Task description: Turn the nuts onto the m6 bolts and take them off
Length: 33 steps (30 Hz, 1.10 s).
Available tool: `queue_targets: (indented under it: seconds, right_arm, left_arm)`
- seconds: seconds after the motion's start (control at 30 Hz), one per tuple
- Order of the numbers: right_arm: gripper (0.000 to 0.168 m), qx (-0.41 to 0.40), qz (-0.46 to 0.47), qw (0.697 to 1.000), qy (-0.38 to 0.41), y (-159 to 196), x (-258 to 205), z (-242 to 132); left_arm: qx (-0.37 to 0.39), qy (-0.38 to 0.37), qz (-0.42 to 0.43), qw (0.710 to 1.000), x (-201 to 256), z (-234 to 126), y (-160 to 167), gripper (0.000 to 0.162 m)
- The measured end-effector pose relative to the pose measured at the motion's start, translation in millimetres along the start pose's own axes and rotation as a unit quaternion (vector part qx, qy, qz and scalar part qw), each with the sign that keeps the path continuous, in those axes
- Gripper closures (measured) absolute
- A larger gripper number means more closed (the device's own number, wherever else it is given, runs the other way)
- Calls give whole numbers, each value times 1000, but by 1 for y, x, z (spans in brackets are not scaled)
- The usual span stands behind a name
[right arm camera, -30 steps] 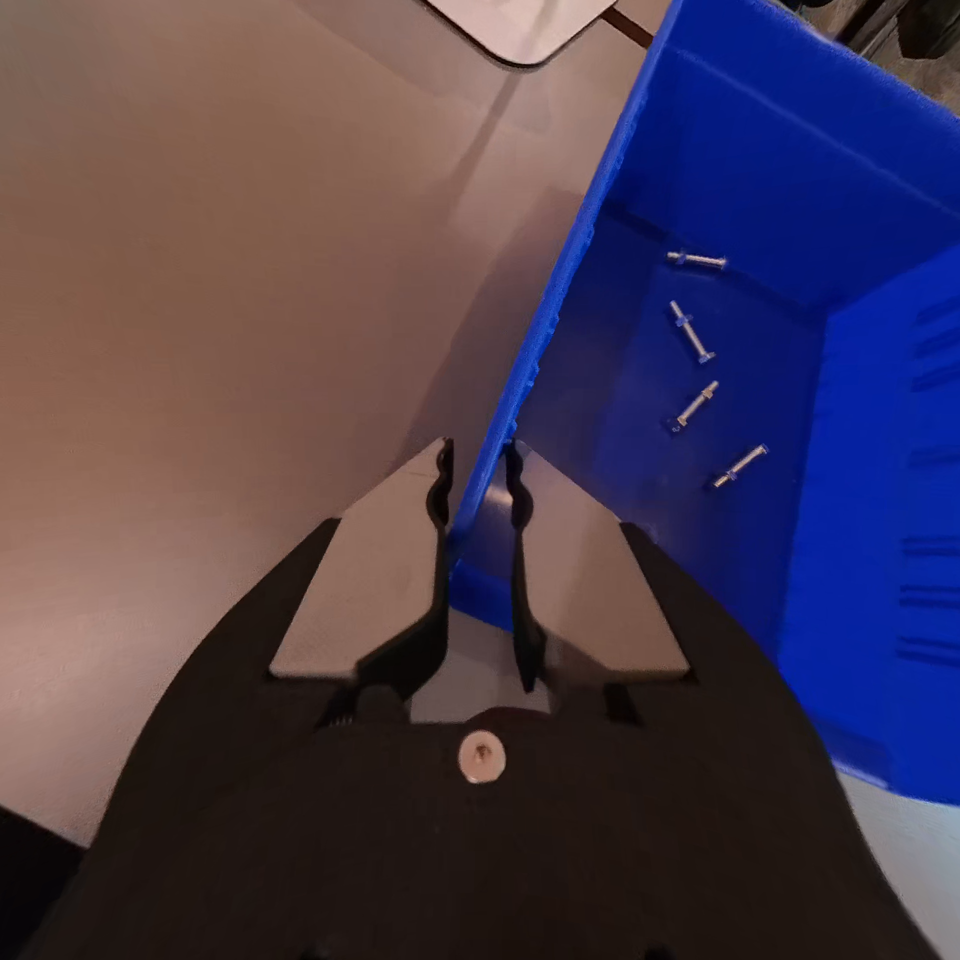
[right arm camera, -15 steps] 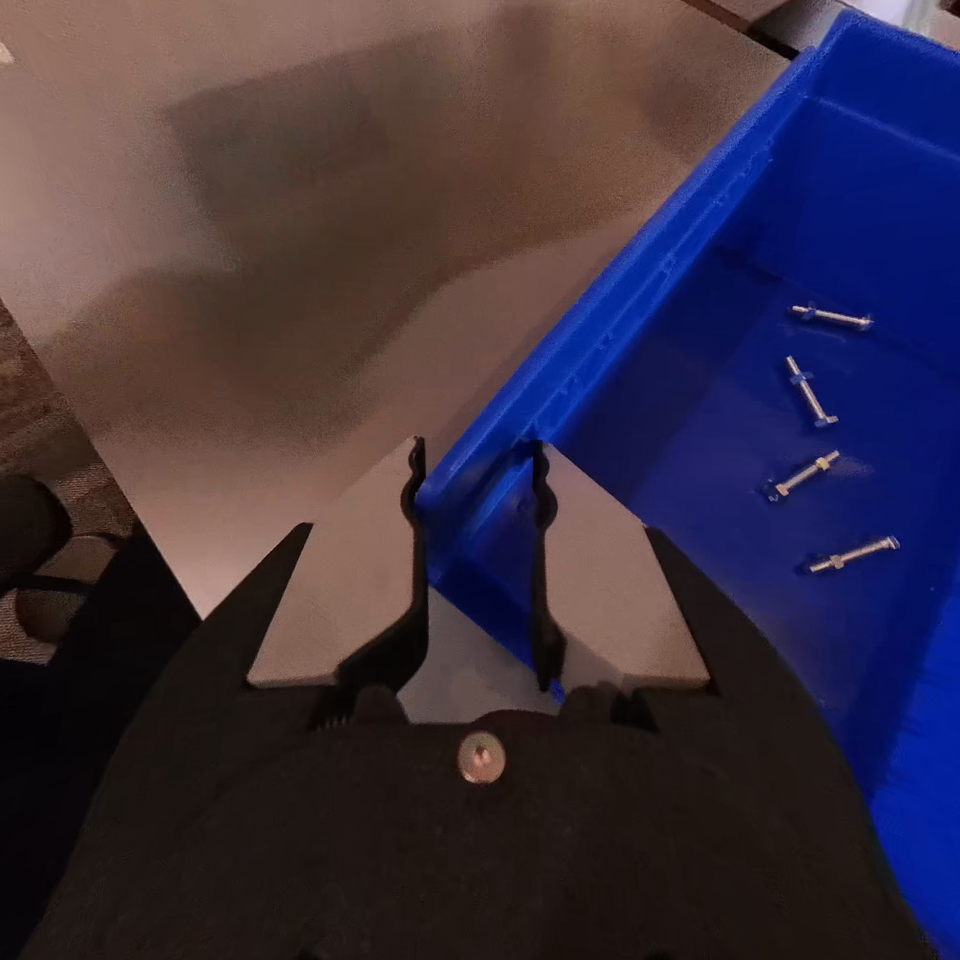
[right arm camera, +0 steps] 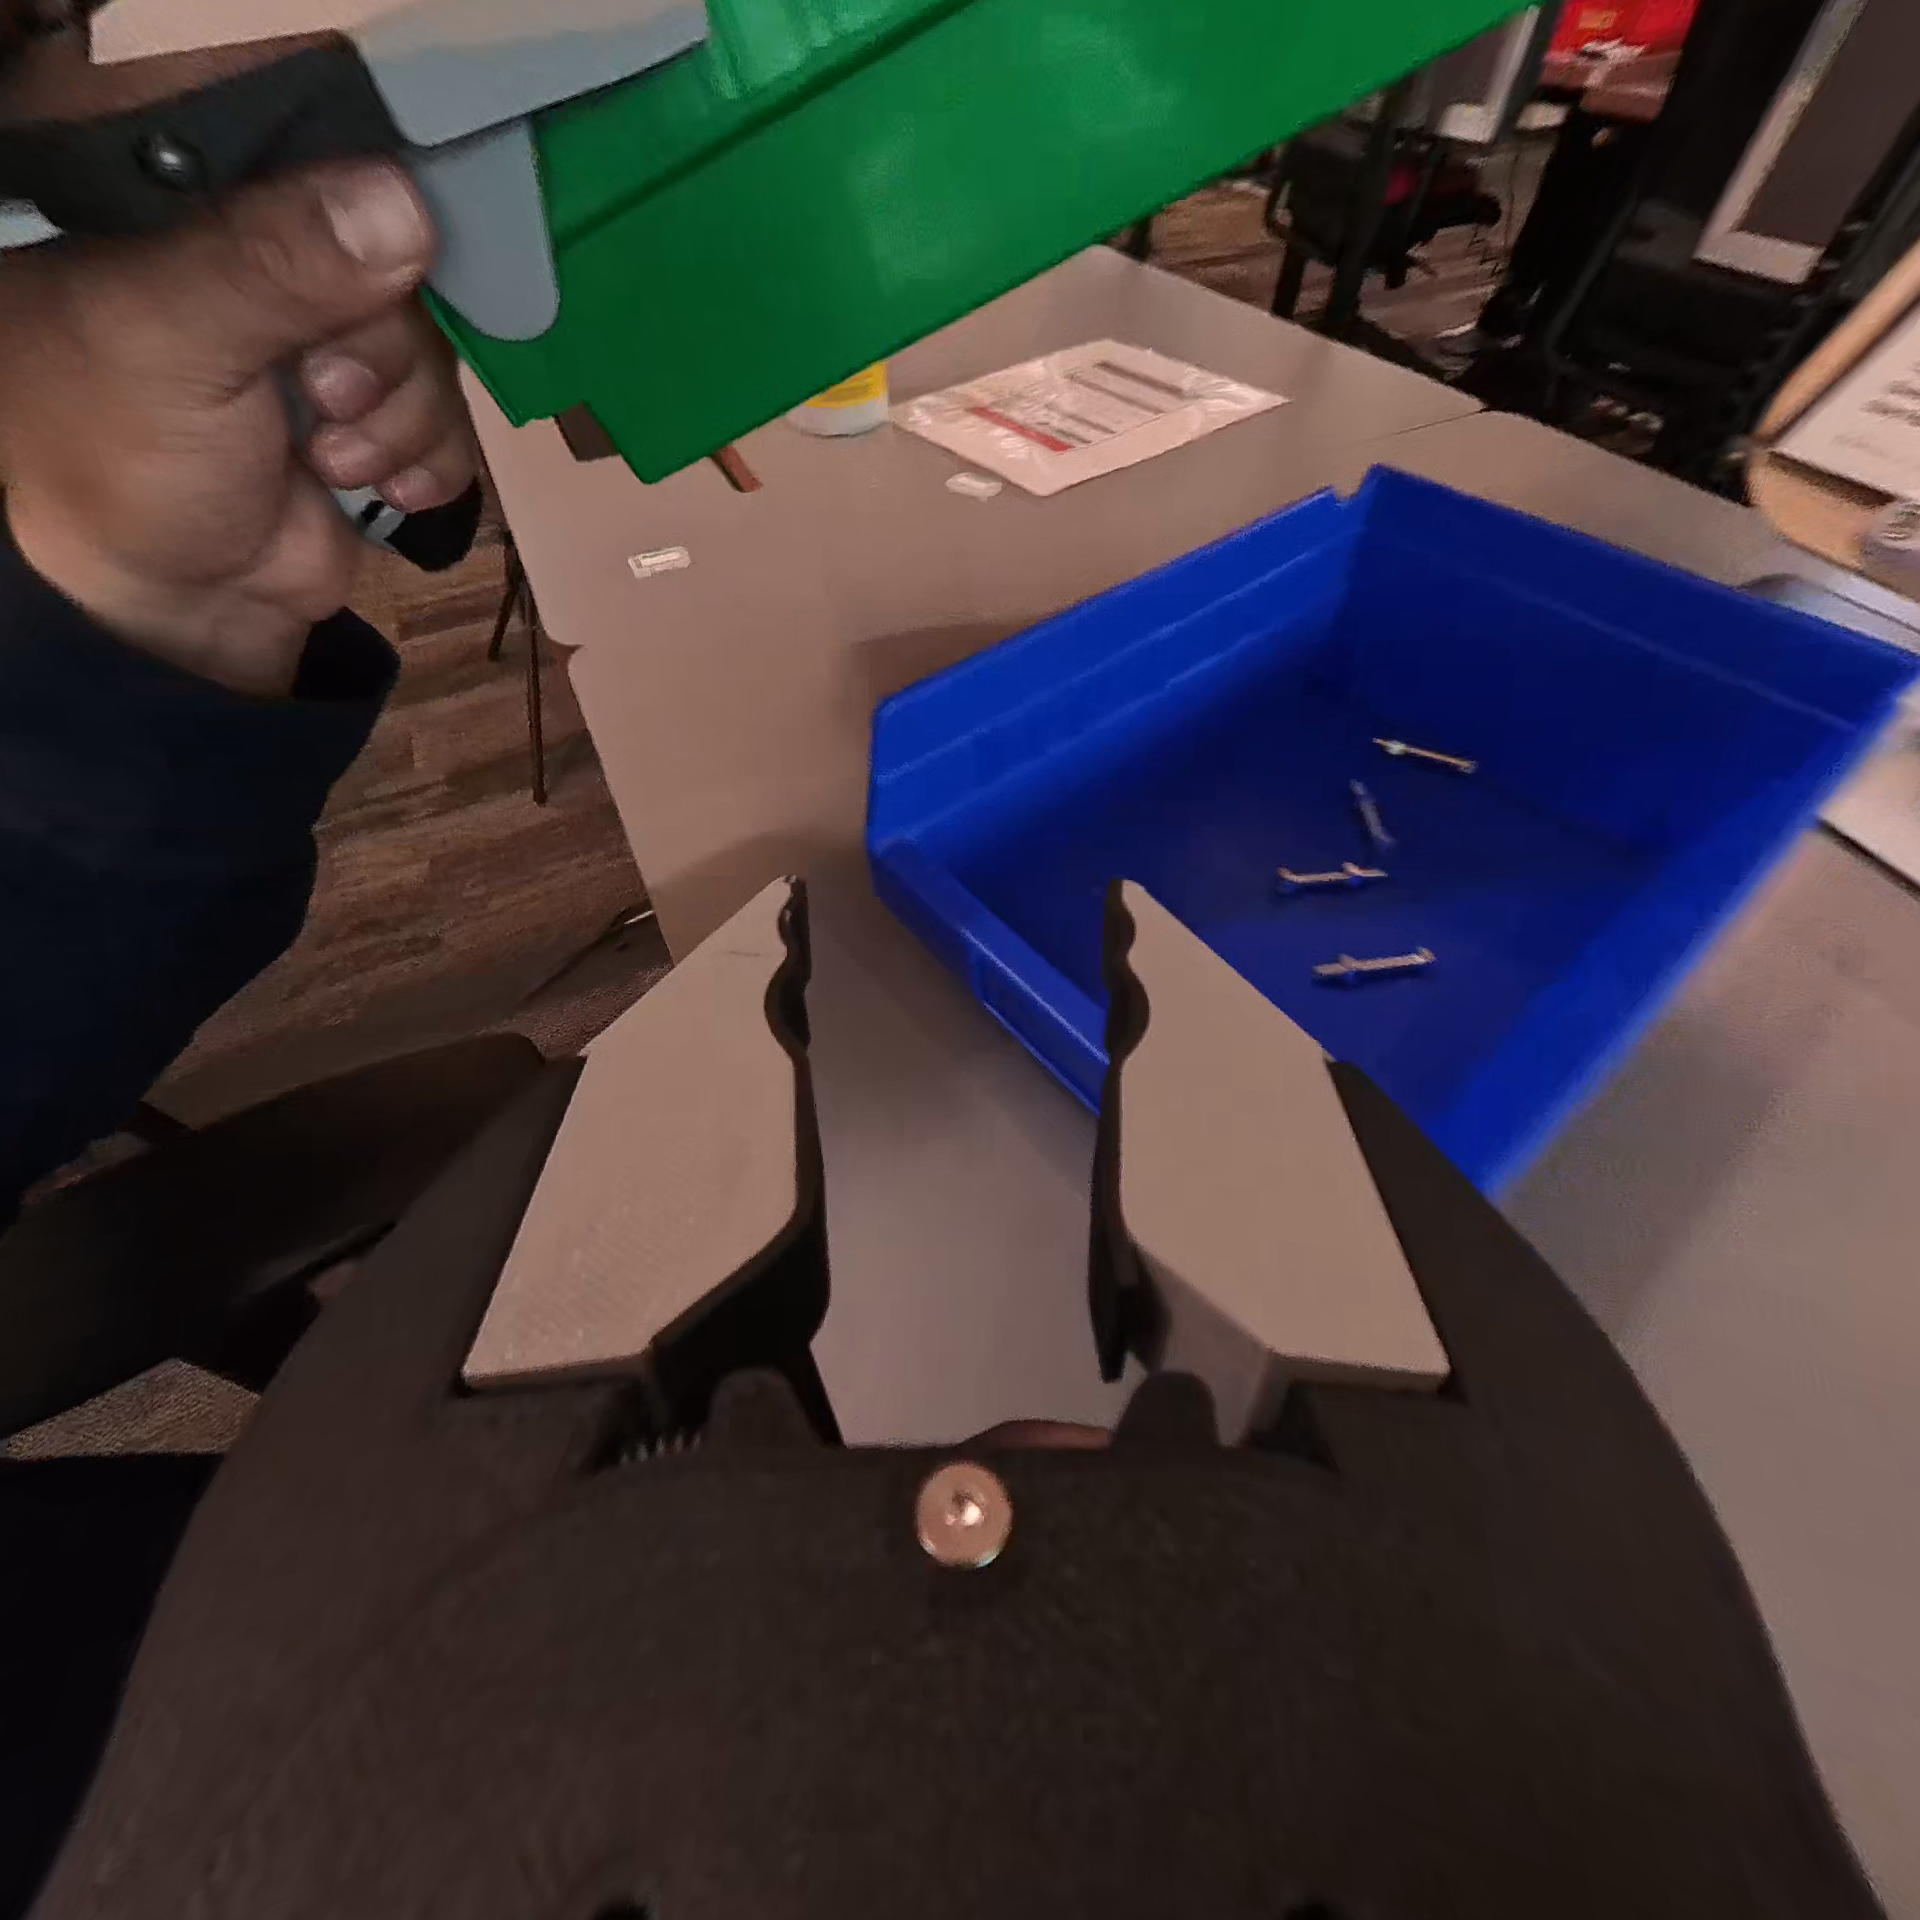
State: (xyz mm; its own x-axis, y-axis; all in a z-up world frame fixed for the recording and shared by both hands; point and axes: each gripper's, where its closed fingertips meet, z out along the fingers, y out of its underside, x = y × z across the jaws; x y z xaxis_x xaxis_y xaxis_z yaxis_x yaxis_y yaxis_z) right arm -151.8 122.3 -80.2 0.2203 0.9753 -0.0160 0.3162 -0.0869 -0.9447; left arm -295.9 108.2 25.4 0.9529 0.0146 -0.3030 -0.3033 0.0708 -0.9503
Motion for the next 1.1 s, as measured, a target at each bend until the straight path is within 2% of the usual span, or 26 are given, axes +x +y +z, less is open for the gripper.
queue_targets:
  seconds: [0.2, 0.37, 0.47, 0.6, 0.73, 0.83, 0.87, 0.9, 0.93, 1.1]
  right_arm:
    - [115, 20, 25, 995, 95, 23, 68, -97]
    - [117, 53, 57, 976, 203, 41, 128, -193]
    - [118, 76, 99, 959, 253, 53, 158, -248]
    - [116, 92, 162, 941, 282, 76, 181, -293]
    - [115, 92, 197, 936, 276, 99, 188, -301]
    - [113, 67, 210, 938, 267, 116, 191, -290]
    - [113, 62, 212, 939, 263, 119, 191, -284]
    - [112, 57, 212, 941, 257, 120, 191, -278]
    - [110, 53, 209, 943, 253, 120, 190, -271]
    - [108, 22, 143, 959, 242, 105, 168, -236]
  left_arm:
    - [67, 113, 24, 991, 92, 3, -57, 161]
    - [100, 244, 52, 963, 215, 29, -99, 160]
    - [94, 299, 76, 947, 293, 53, -99, 160]
    - [55, 330, 101, 937, 385, 90, -70, 160]
    - [-2, 346, 117, 931, 441, 120, -15, 160]
    - [-65, 359, 74, 928, 459, 135, 22, 159]
    - [-101, 379, 59, 918, 466, 136, 37, 159]
    - [-133, 409, 51, 901, 474, 130, 51, 149]
    - [-135, 404, 42, 904, 472, 129, 53, 150]
    - [-100, 417, 21, 903, 423, 89, 32, 115]
